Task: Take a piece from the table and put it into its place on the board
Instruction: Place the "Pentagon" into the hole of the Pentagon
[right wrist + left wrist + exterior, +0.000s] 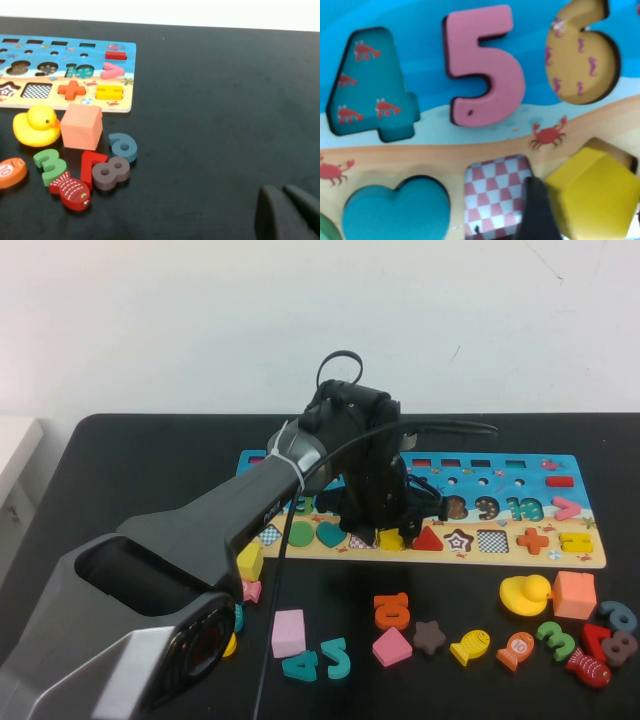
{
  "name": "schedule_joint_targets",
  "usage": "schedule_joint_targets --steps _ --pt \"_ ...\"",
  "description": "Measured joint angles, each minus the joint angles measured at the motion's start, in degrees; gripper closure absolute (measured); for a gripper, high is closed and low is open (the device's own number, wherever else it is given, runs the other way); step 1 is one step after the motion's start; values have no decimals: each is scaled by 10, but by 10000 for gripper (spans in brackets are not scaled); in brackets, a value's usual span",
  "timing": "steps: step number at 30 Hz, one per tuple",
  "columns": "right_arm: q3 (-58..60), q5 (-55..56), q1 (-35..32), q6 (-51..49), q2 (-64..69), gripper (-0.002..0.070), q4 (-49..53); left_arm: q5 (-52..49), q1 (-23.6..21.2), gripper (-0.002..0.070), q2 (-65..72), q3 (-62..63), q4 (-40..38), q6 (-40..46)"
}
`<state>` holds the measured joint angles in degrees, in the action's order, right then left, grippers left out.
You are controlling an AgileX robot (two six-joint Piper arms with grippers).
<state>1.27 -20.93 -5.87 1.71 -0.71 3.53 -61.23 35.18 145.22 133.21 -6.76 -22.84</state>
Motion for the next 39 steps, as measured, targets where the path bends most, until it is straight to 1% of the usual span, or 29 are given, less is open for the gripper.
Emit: schedule_joint_targets --steps 3,6,12,18,20,23,28,29,32,39 --pt "0 0 0 0 0 657 0 0 0 258 1 0 2 1" --pt "0 0 0 0 0 658 0 0 0 249 1 0 2 1" --pt "0 0 0 0 0 657 0 -2 0 245 3 12 2 14" --pt "0 0 0 0 0 657 0 -27 0 253 7 83 2 43" --pt "0 0 0 0 0 657 0 -44 0 281 7 108 2 60" --pt "0 0 0 0 0 657 0 -78 0 363 6 128 16 80" --pt "0 0 0 0 0 657 0 -97 0 594 6 129 56 100" --pt "0 0 0 0 0 657 0 -97 0 622 6 129 57 102" --pt "0 0 0 0 0 658 0 -97 0 659 7 127 52 107" --pt "0 0 0 0 0 658 0 -97 0 675 10 122 36 117"
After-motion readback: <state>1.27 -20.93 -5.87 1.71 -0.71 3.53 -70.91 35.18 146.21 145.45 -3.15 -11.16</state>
